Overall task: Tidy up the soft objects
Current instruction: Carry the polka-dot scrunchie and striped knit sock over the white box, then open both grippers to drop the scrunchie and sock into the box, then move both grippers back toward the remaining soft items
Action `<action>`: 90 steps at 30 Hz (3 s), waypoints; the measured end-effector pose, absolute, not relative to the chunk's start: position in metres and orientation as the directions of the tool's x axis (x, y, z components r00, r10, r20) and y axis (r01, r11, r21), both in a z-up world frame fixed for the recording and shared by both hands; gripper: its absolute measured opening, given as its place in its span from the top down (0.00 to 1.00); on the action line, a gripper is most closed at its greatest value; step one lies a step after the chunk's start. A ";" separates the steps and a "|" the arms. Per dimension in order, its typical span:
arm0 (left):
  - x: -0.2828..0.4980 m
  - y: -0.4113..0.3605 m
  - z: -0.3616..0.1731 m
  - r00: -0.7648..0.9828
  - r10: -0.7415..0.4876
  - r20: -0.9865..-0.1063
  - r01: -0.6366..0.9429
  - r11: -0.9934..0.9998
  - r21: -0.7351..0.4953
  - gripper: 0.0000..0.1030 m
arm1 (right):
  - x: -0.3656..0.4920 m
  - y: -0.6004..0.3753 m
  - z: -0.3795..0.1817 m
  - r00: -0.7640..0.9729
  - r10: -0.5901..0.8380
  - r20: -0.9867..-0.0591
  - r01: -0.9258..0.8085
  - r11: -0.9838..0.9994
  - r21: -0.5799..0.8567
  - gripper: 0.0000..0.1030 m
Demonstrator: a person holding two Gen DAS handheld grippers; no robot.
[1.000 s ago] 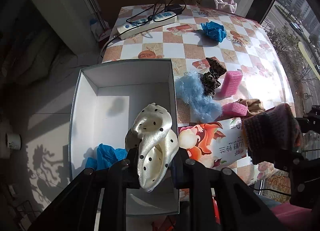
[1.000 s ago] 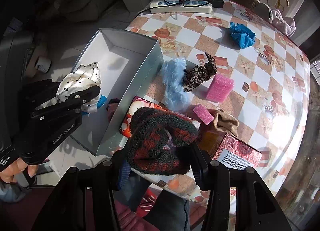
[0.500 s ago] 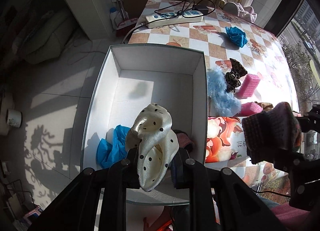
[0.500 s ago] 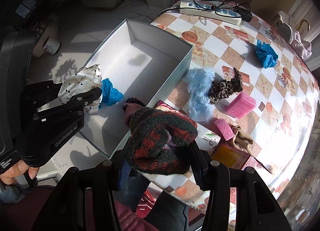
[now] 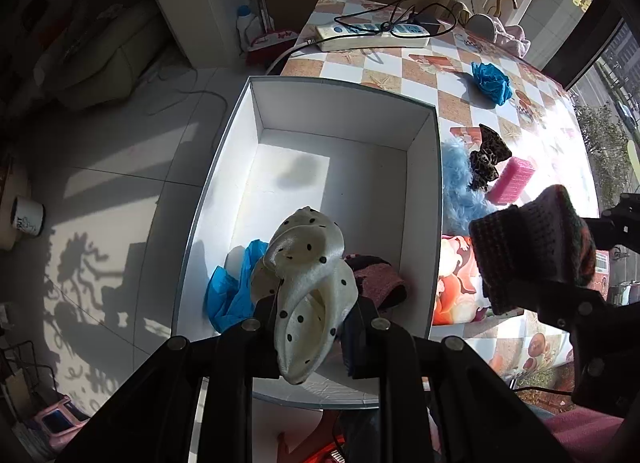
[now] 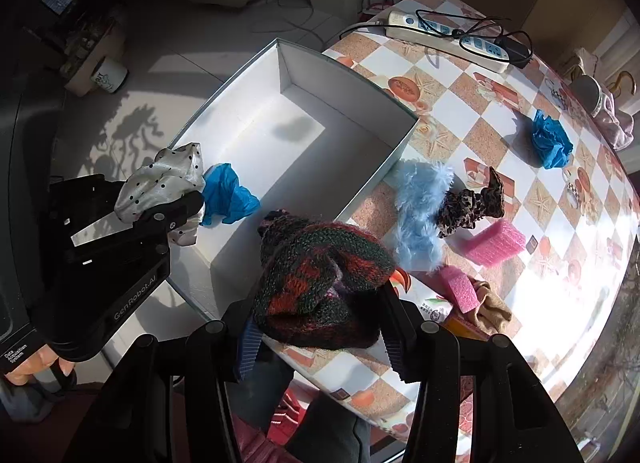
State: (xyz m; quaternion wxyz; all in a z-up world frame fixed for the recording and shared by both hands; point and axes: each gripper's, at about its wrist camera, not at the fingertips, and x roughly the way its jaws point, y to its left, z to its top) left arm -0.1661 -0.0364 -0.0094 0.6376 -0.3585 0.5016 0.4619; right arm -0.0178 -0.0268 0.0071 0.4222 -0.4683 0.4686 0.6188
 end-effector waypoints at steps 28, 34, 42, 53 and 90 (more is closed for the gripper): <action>-0.185 -0.022 -0.028 0.062 0.178 -0.982 -0.969 0.246 -0.017 0.78 | -0.048 0.018 -0.006 -0.179 0.071 -0.981 -0.945 -0.289 0.151 0.48; -0.184 -0.020 -0.031 0.062 0.167 -0.984 -0.970 0.242 -0.020 0.78 | -0.050 0.023 -0.011 -0.172 0.069 -0.983 -0.946 -0.291 0.145 0.48; -0.185 -0.018 -0.034 0.062 0.159 -0.985 -0.972 0.236 -0.023 0.78 | -0.053 0.030 -0.017 -0.161 0.066 -0.985 -0.946 -0.294 0.135 0.48; -0.184 -0.018 -0.038 0.063 0.146 -0.987 -0.972 0.235 -0.027 0.78 | -0.059 0.036 -0.025 -0.153 0.059 -0.986 -0.944 -0.303 0.128 0.48; -0.174 -0.014 -0.025 0.132 0.163 -0.978 -0.973 0.212 -0.096 0.13 | -0.004 0.040 -0.006 -0.195 0.070 -0.978 -0.970 -0.164 0.182 0.12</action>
